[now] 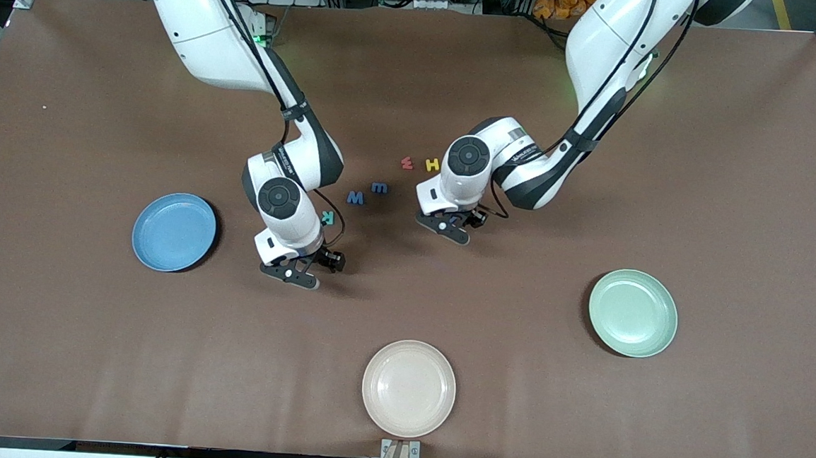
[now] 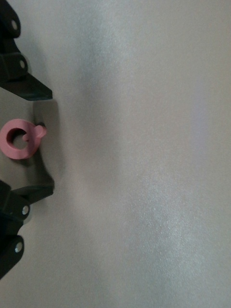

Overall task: Sort uppercase to blue plate, lowercase to green plate
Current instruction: 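Grasp the blue a with the left gripper while the right gripper grasps the pink letter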

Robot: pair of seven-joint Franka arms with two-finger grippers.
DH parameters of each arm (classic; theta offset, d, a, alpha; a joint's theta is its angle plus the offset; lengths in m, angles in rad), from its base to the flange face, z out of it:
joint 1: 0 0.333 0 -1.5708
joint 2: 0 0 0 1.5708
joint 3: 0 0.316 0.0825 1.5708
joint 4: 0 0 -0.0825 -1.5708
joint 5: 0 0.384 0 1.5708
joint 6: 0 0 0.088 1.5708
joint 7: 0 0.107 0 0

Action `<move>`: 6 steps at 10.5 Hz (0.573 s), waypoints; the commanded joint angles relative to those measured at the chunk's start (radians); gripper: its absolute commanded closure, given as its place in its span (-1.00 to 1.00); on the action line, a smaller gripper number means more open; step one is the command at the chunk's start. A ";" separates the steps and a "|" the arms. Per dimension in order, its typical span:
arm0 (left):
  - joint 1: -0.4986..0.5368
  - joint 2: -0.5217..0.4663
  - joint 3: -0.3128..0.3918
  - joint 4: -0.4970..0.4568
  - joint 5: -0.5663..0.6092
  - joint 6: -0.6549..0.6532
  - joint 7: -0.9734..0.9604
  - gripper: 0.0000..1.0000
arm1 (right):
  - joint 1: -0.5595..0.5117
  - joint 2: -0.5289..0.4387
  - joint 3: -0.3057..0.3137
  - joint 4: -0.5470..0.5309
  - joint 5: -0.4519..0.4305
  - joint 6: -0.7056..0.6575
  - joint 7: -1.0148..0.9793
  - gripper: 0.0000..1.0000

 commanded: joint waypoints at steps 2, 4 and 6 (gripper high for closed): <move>-0.007 0.005 0.002 -0.010 0.030 0.041 -0.056 -0.14 | -0.011 -0.009 0.015 -0.015 0.003 -0.002 -0.053 -0.32; -0.012 0.011 0.002 -0.010 0.032 0.041 -0.056 -0.13 | -0.021 -0.014 0.029 -0.023 0.016 -0.004 -0.058 -0.30; -0.014 0.014 0.002 -0.010 0.036 0.043 -0.056 0.00 | -0.021 -0.015 0.035 -0.023 0.016 -0.022 -0.058 -0.24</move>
